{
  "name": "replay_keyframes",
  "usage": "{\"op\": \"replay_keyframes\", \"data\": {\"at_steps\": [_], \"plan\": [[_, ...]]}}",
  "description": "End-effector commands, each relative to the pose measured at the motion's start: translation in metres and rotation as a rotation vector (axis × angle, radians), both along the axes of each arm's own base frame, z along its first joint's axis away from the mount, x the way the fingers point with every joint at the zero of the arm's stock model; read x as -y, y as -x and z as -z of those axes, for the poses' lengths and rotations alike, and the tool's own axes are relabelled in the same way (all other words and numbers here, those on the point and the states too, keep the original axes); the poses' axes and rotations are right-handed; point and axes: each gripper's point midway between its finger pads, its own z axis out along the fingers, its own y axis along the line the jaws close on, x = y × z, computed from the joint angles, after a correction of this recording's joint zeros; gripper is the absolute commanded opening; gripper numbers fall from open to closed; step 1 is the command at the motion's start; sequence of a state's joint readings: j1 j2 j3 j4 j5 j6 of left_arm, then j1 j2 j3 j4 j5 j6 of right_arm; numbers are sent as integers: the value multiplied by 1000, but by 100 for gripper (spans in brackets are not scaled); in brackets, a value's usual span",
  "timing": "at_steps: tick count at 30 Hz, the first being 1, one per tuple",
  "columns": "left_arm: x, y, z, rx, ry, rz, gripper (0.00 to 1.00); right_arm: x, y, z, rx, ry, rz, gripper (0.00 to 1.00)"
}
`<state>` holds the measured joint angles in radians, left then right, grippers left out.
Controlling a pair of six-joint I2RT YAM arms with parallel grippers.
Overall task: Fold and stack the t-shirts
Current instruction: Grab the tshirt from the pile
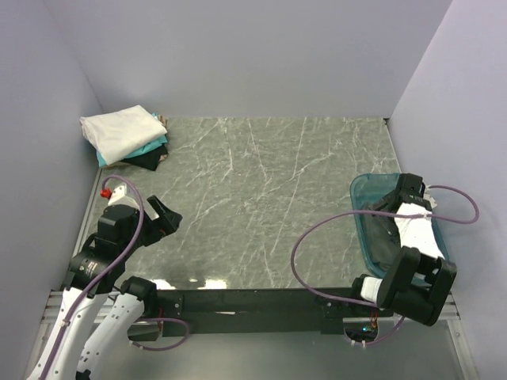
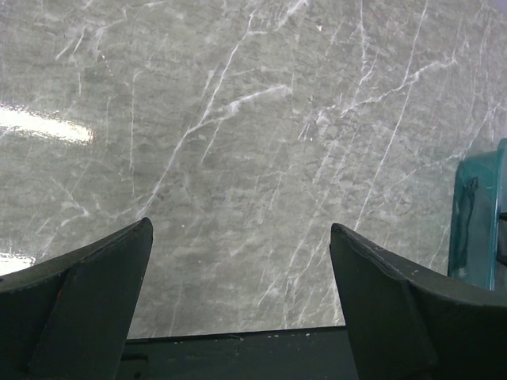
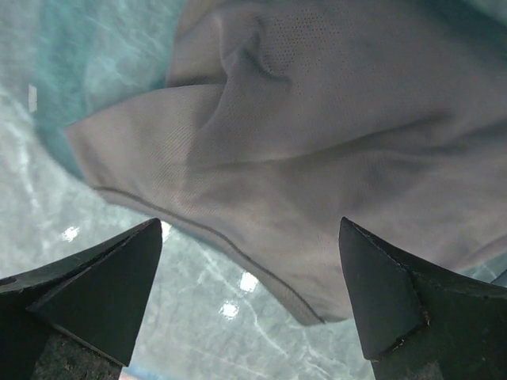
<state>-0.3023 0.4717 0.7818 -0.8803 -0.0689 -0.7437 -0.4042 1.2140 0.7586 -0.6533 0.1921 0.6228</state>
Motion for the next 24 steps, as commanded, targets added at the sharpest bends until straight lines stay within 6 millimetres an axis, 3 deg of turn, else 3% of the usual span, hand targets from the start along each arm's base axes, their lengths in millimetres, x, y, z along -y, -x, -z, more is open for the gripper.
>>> {"op": "replay_keyframes", "data": {"at_steps": [1,7,9,12,13,15,16,17,18,21,23,24], "plan": [[-2,-3,-13,54,2,-8,99,7,-6,9,-19,-3,-8,98],[-5,-1,-15,65,8,-27,99,6,-6,32,-88,-41,-9,96],[-5,-1,-14,65,7,-26,99,5,-6,36,-99,-46,-16,90],[-5,-2,-13,57,6,-27,100,6,-4,39,-114,-48,-22,74],[-5,-2,-13,54,6,-26,100,6,-5,38,-110,-48,-26,60],[-4,-2,-13,53,4,-25,99,5,-6,36,-108,-53,-49,47],[-4,-2,-12,51,4,-24,100,2,-10,34,-98,-69,-68,22],[-4,-2,-12,51,4,-20,99,1,-11,33,-98,-71,-87,7],[-4,-2,-12,53,3,-21,99,-1,-8,33,-114,-85,-94,0],[-3,-2,-13,57,4,-12,99,-7,-12,19,-93,-109,-129,0],[-2,-1,-13,60,6,-7,99,-9,-14,3,-61,-106,-142,0],[-2,-1,-14,61,6,-5,100,-8,-17,-14,-10,-79,-147,0]]}}
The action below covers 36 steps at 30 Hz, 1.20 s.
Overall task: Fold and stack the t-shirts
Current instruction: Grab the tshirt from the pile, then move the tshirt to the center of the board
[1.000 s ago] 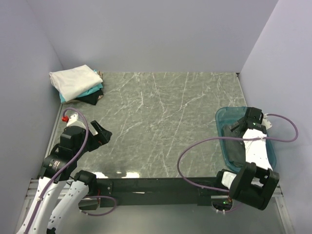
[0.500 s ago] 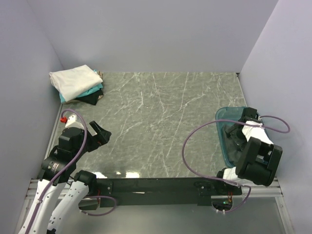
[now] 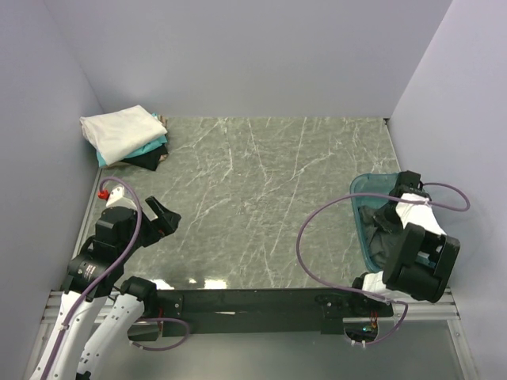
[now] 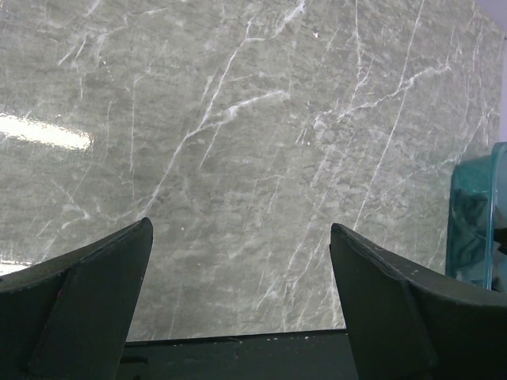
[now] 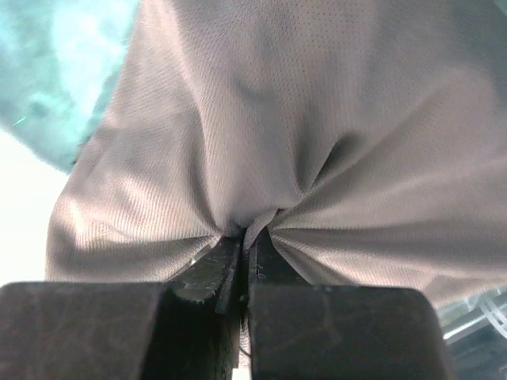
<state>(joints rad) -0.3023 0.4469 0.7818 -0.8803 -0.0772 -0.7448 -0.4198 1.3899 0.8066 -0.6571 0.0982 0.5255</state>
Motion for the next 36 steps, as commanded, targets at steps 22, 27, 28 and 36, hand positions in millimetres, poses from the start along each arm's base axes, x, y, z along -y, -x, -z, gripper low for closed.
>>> {"op": "replay_keyframes", "data": {"at_steps": [22,27,28,36], "plan": [[-2,-8,1,-18,-14,-26,100,-120,1,-399,1037,-17,-350,0],[-2,-8,3,-29,-19,-21,100,-171,8,-414,1110,-183,-488,0],[-1,-9,4,-32,-19,-21,100,-186,13,-417,1115,-238,-526,0],[0,-10,7,-49,-25,-11,99,-277,8,-383,968,-372,-763,0]]}}
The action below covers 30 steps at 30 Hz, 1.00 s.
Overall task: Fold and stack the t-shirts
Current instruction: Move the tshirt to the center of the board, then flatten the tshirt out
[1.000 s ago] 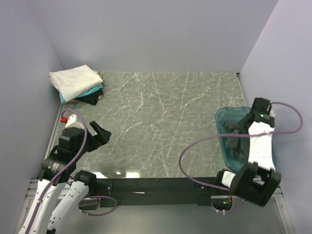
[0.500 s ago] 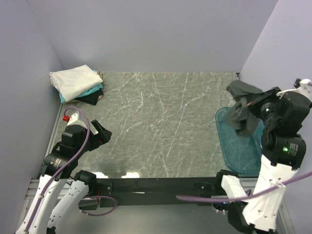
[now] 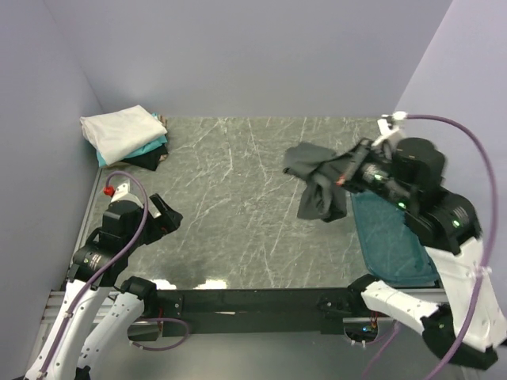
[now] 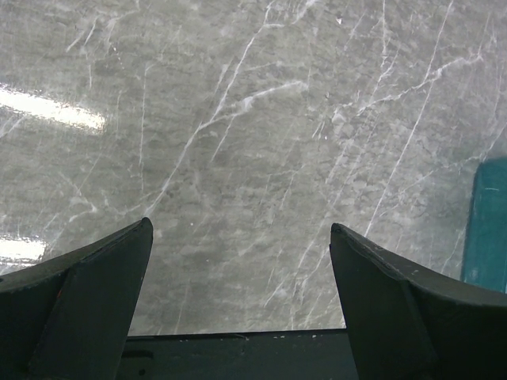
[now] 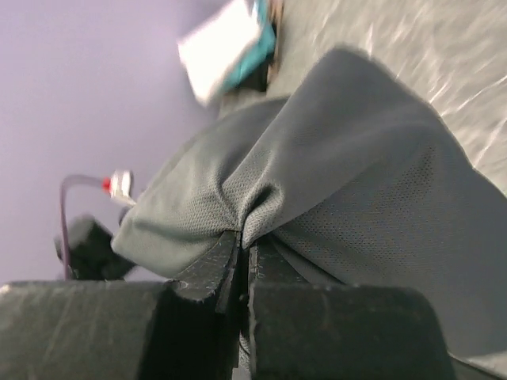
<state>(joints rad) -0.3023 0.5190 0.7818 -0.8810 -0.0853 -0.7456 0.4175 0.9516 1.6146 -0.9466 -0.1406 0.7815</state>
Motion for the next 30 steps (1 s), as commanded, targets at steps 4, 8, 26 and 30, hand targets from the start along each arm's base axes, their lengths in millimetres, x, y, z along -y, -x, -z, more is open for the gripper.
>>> {"op": "replay_keyframes", "data": {"at_steps": [4,8,26,30], "plan": [[-2,-3,-8,27,0,-15,99,-60,-19,25,-54,72,-59,0],[-4,-3,-7,24,-1,-30,99,-64,-36,51,-73,116,-16,33],[-6,-3,-12,50,5,-42,94,-40,20,264,-459,261,-72,78],[0,-7,-11,47,6,-4,91,-53,38,289,-501,212,-113,75]]}}
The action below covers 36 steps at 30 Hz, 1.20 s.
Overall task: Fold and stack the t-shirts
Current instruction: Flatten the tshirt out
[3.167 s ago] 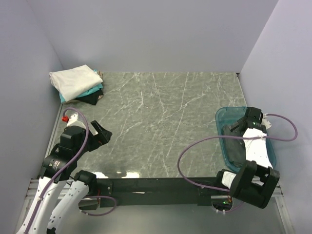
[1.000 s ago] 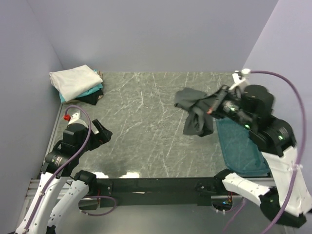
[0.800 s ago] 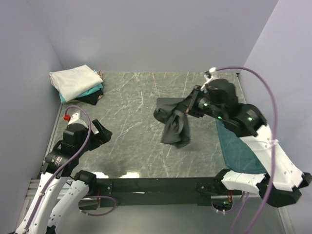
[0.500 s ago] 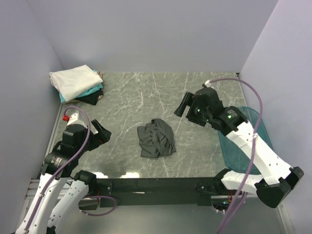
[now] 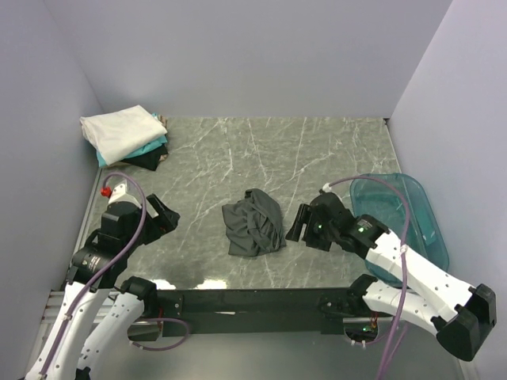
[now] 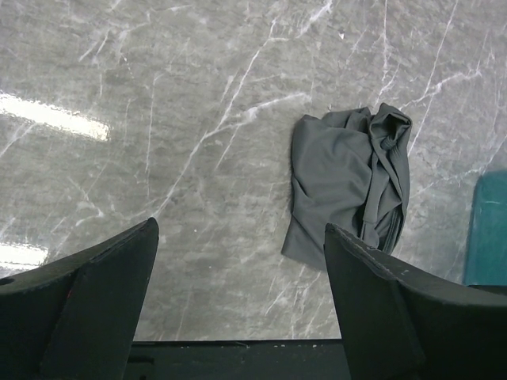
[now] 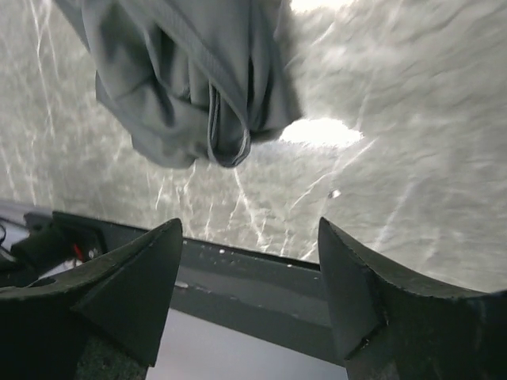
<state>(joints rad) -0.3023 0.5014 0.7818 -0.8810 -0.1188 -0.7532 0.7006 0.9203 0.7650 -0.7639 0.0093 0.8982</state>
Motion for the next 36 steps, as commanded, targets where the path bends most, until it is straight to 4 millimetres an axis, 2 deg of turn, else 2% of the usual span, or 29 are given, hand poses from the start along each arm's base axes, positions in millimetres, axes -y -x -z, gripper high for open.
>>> {"op": "replay_keyframes", "data": {"at_steps": [1,4,9,11,14,15,24,27,28,29,30,32,33,34,36], "plan": [[7,-6,-8,23,13,33,91,-28,-1,-7,28,-137,-15,75],[6,-6,-7,18,11,29,91,-46,-4,-5,38,-171,-50,73],[3,-5,-7,20,9,9,92,-63,-18,3,34,-130,-84,68],[3,-5,-6,17,7,8,92,-70,-24,10,21,-107,-98,62],[3,-6,-5,9,4,10,93,-75,-30,22,-7,-61,-114,58],[3,-6,-4,4,2,8,92,-76,-31,32,-31,-33,-119,57],[-1,-6,-4,8,-1,-13,93,-92,-24,55,-131,2,-202,45],[2,-7,-4,8,0,5,89,-100,-18,55,-156,-7,-241,40],[4,-7,-3,4,0,19,88,-98,-16,57,-164,8,-245,33],[6,-8,-2,-2,-2,29,87,-99,-17,52,-158,11,-245,28],[8,-10,-1,-8,-4,38,85,-96,-15,50,-164,20,-244,14],[12,-10,1,-18,0,65,82,-96,-22,32,-124,21,-235,0],[13,-11,2,-26,-4,74,82,-94,-25,18,-93,17,-231,0],[14,-11,3,-27,-5,80,81,-92,-33,-4,-59,19,-227,0],[16,-12,4,-32,-5,92,80,-75,-39,-39,-6,36,-195,0]]}}
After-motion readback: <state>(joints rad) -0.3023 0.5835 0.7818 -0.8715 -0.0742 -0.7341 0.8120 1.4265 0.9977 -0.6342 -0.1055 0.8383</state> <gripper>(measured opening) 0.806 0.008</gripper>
